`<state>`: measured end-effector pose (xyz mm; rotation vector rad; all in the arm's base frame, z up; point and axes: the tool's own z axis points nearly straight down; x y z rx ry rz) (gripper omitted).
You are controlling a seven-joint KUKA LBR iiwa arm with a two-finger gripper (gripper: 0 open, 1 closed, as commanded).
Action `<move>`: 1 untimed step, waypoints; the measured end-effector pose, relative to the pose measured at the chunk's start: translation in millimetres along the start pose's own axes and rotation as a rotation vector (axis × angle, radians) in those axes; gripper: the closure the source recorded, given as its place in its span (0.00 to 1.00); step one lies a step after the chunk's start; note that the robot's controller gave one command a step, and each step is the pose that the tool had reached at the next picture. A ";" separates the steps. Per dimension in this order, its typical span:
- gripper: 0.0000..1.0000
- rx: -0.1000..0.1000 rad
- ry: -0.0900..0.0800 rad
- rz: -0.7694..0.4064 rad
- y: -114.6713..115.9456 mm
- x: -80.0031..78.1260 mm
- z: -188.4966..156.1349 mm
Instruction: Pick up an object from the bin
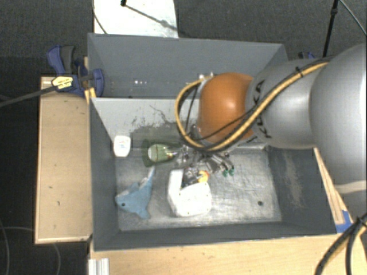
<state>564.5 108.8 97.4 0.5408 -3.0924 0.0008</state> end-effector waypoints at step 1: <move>1.00 -0.001 0.000 0.000 0.4 -0.5 -18.7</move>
Offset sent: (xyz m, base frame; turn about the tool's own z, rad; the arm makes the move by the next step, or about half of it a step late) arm 0.0002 -0.0001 0.0006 0.0000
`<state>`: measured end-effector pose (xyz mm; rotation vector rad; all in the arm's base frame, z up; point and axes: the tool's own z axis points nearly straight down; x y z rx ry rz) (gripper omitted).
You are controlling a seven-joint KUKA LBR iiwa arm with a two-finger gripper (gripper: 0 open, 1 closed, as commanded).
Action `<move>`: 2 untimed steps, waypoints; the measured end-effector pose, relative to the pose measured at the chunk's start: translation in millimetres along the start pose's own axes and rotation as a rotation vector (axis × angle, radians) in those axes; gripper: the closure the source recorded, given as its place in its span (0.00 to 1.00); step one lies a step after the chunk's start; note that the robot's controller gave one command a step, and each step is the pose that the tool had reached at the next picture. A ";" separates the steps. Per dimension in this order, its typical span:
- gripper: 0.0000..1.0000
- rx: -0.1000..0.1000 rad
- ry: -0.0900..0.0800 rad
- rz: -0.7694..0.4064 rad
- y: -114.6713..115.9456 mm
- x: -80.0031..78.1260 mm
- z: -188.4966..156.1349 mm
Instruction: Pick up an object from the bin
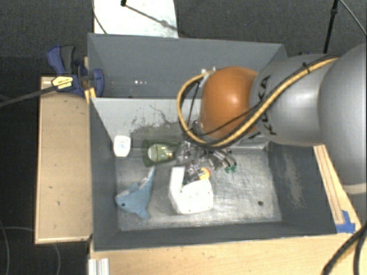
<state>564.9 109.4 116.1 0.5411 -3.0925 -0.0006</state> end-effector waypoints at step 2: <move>1.00 0.001 -0.005 0.001 -0.1 -1.0 -35.6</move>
Offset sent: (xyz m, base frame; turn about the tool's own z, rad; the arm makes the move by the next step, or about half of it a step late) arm -0.0002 0.0000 0.0687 0.0000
